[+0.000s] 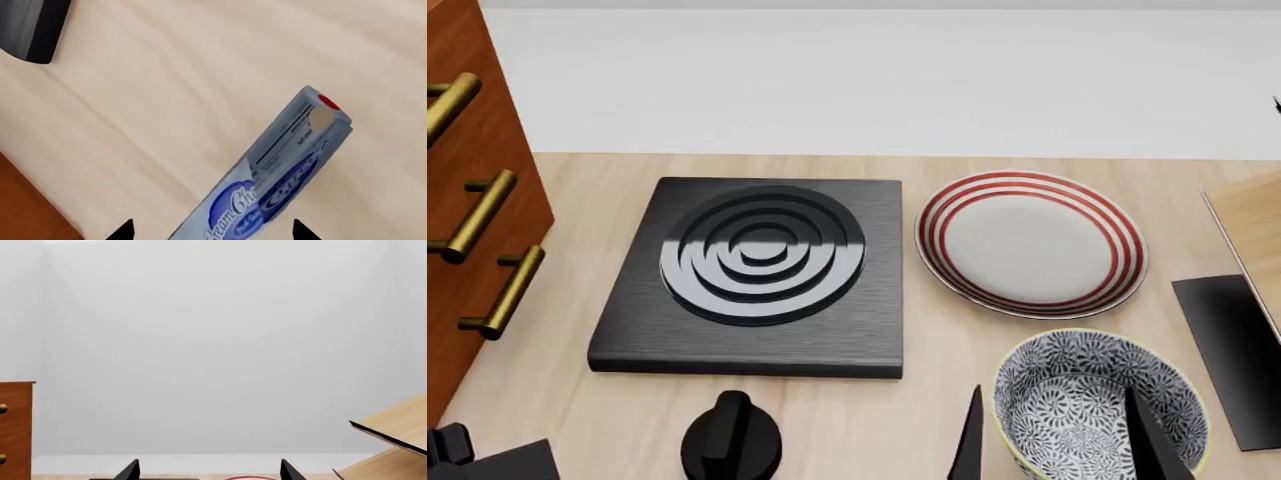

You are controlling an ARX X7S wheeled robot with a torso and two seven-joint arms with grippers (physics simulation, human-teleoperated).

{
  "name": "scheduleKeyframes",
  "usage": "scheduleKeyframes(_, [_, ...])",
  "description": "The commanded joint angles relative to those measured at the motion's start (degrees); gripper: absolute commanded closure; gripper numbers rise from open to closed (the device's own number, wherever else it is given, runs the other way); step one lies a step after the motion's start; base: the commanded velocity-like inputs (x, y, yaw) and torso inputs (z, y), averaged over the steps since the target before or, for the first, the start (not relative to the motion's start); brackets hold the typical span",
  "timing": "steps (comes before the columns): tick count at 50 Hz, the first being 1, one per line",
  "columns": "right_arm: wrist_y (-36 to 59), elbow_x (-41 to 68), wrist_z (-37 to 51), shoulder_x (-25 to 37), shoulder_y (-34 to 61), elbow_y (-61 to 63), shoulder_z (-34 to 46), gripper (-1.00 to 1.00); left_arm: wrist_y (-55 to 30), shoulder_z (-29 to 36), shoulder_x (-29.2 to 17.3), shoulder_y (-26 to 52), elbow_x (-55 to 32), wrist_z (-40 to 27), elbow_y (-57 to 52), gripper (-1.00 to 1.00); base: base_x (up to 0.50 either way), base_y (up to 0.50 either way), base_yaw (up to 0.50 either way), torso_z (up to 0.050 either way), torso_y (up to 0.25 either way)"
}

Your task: Pick up the cream cheese and put it in the bowl.

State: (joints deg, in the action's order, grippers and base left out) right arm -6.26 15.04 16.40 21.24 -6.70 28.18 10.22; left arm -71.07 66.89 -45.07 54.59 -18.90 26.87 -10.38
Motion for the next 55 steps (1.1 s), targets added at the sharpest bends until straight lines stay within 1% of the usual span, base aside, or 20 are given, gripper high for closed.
scheduleKeyframes(1, [-0.23,-0.07,0.09,-0.01,0.13,-0.29,0.35,-1.0,-0.71,0.66,-0.13,1.43,-0.08,1.11,0.23,-1.0,0.0,0.0,0.0,0.0,0.0])
scheduleKeyframes(2, [-0.23,-0.06,0.1,0.0,0.13,-0.29,0.36,-1.0,-0.8,0.64,-0.15,1.44,-0.11,1.09,0.14,-1.0,0.0,0.0,0.0,0.0,0.0])
scheduleKeyframes(3, [-0.37,-0.04,0.13,0.02,0.02,-0.25,0.31,-1.0,1.53,0.53,0.5,-0.44,0.49,-0.28,2.13,-1.0,0.0,0.0,0.0,0.0,0.0])
scheduleKeyframes(4, [-0.45,0.04,0.1,0.06,-0.05,-0.3,0.28,-1.0,0.68,-0.8,0.86,0.09,0.15,-0.8,2.41,-1.0,0.0,0.0,0.0,0.0,0.0])
scheduleKeyframes(6, [-0.44,0.01,0.19,0.05,0.02,-0.54,0.26,-1.0,2.12,0.26,0.84,-0.75,0.51,-0.52,3.14,-1.0,0.0,0.0,0.0,0.0,0.0])
scheduleKeyframes(14, [-0.64,0.35,0.24,0.21,-0.14,-0.49,0.2,-1.0,2.97,2.48,1.91,-1.27,1.51,-0.24,4.85,-1.0,0.0,0.0,0.0,0.0,0.0])
scheduleKeyframes(33, [-1.63,0.2,0.43,0.48,-0.64,-0.39,0.31,-1.0,4.94,3.78,3.68,-1.53,2.31,0.23,9.87,-1.0,0.0,0.0,0.0,0.0,0.0])
scheduleKeyframes(46, [-1.55,0.25,0.7,0.71,-0.61,-0.12,0.38,-1.0,5.77,3.84,3.81,-1.89,2.39,0.04,10.45,-1.0,0.0,0.0,0.0,0.0,0.0])
scheduleKeyframes(47, [-1.53,0.23,0.71,0.74,-0.62,-0.09,0.4,-1.0,5.75,3.71,3.92,-1.83,2.23,0.18,10.69,1.0,0.0,0.0,0.0,0.0,0.0])
scheduleKeyframes(55, [-1.34,0.09,1.01,0.99,-0.73,0.62,0.41,-1.0,6.22,4.05,4.14,-2.11,3.01,-0.76,11.26,1.0,0.0,0.0,0.0,0.0,0.0])
